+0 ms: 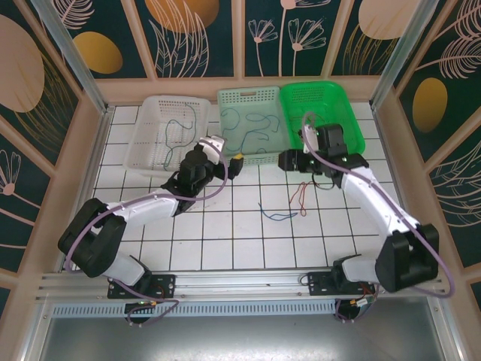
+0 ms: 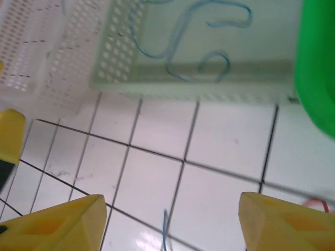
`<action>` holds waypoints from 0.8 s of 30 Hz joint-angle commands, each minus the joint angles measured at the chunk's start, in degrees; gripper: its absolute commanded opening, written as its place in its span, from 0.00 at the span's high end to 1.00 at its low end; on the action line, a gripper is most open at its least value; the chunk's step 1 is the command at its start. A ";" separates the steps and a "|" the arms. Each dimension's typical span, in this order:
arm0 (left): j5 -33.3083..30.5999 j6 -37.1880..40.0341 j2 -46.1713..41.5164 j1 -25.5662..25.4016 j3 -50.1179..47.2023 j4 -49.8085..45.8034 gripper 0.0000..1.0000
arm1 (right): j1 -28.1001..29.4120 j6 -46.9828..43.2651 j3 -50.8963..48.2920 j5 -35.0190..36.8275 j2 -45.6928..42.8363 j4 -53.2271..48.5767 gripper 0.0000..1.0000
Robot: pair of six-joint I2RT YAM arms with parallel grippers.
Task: Untangle the cables
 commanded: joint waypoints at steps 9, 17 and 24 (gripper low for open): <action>4.66 -4.52 0.90 -1.02 -1.45 0.80 0.02 | 3.37 12.10 -11.35 12.13 -11.87 -9.62 0.53; 4.75 -5.19 1.41 -1.25 -1.10 0.47 0.01 | 4.33 15.08 -18.65 10.16 -9.16 -6.33 0.50; 4.48 -5.05 1.08 -1.26 -1.19 0.18 0.01 | 5.00 14.46 -18.44 11.16 -4.55 -7.34 0.49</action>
